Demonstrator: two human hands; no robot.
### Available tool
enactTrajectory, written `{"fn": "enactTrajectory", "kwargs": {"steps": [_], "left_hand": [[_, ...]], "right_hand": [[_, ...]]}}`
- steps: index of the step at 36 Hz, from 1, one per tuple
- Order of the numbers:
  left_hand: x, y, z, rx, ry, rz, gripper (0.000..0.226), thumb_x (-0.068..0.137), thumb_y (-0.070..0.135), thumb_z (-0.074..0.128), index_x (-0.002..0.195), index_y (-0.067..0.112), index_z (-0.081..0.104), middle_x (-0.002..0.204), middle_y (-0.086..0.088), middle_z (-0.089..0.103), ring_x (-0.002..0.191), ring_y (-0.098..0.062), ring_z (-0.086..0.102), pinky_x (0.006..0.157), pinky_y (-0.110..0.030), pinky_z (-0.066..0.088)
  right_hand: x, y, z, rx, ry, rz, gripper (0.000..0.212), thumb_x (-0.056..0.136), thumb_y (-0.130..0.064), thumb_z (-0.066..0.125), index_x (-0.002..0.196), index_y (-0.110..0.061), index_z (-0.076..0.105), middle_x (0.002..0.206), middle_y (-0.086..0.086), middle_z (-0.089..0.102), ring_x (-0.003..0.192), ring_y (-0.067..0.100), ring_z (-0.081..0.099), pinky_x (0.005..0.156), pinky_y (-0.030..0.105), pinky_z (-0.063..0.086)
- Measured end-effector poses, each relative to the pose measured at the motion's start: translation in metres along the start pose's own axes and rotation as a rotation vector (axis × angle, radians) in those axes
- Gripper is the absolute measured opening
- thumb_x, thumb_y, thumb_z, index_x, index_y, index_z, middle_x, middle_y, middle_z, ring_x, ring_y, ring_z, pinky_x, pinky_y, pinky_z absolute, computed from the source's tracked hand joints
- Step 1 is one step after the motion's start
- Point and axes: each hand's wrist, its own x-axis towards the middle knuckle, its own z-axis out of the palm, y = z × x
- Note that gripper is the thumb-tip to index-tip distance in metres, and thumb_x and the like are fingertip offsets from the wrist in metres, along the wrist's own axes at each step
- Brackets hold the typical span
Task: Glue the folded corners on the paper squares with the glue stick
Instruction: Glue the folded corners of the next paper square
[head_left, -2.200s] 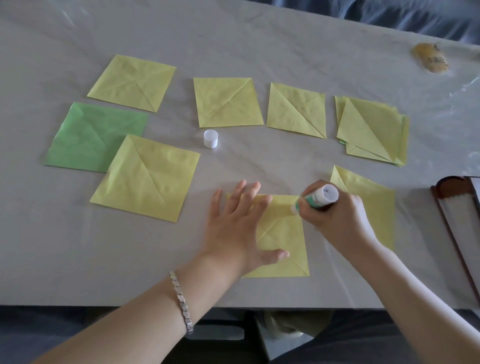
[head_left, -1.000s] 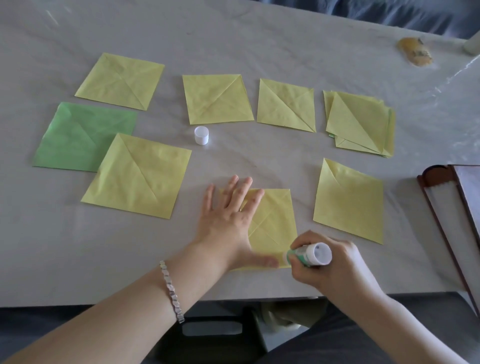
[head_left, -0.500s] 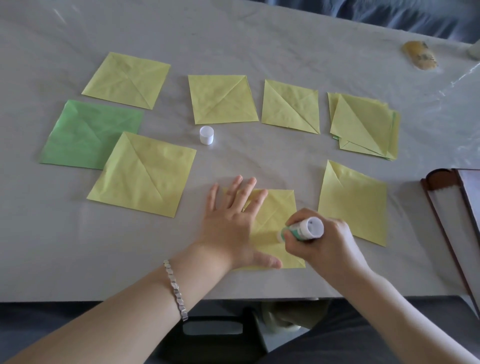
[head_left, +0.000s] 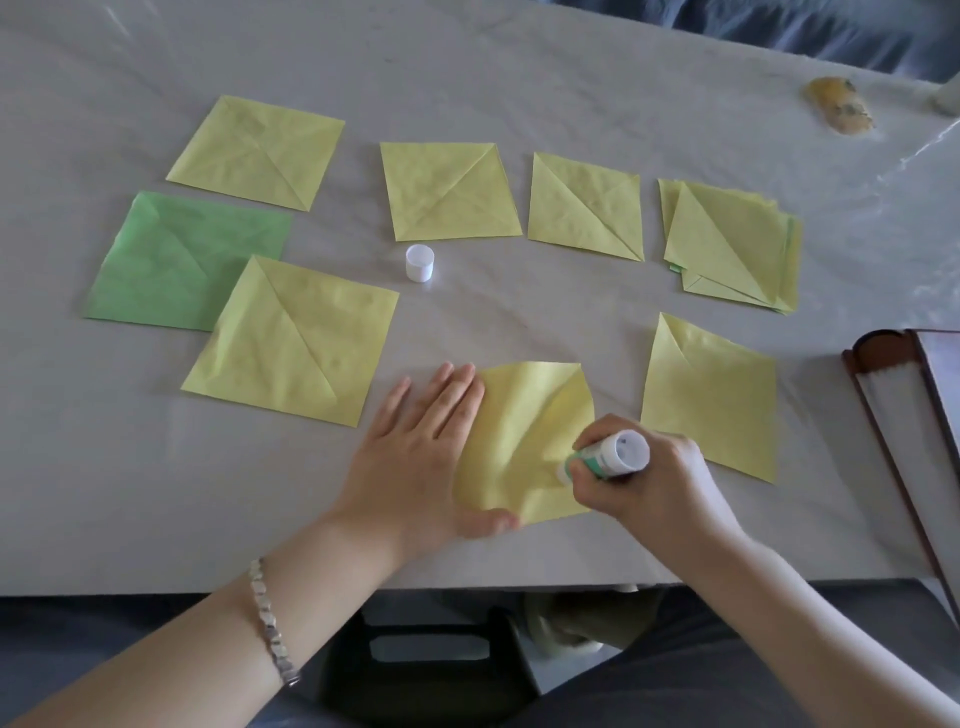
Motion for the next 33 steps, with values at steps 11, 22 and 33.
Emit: {"fn": "enactTrajectory", "kwargs": {"steps": [11, 22, 33], "left_hand": [[-0.005, -0.005, 0.000, 0.000, 0.036, -0.001, 0.112, 0.064, 0.084, 0.031, 0.143, 0.005, 0.034, 0.148, -0.011, 0.039, 0.140, -0.023, 0.028, 0.108, -0.047, 0.016], [0.062, 0.008, -0.041, -0.231, 0.084, -0.066, 0.035, 0.095, 0.025, 0.050, 0.129, 0.020, 0.043, 0.129, 0.004, 0.049, 0.117, -0.019, 0.039, 0.094, -0.029, 0.027], [0.079, 0.033, -0.043, -0.068, -0.029, -0.131, 0.028, 0.094, 0.004, 0.042, 0.119, 0.015, 0.048, 0.114, -0.004, 0.058, 0.114, -0.025, 0.042, 0.087, -0.029, 0.033]], "right_hand": [[0.021, -0.018, -0.016, 0.002, 0.164, -0.013, 0.009, 0.071, -0.017, 0.068, 0.067, -0.020, 0.060, 0.056, -0.001, 0.059, 0.050, 0.003, 0.049, 0.042, 0.008, 0.035], [0.022, 0.000, -0.020, 0.061, 0.302, 0.026, 0.018, 0.074, -0.016, 0.067, 0.066, -0.029, 0.058, 0.066, -0.024, 0.061, 0.059, 0.000, 0.055, 0.051, 0.009, 0.041], [0.023, 0.003, -0.024, 0.285, 0.396, 0.090, 0.023, 0.081, -0.005, 0.061, 0.068, -0.024, 0.059, 0.051, -0.019, 0.056, 0.046, 0.001, 0.049, 0.044, 0.008, 0.035]]}}
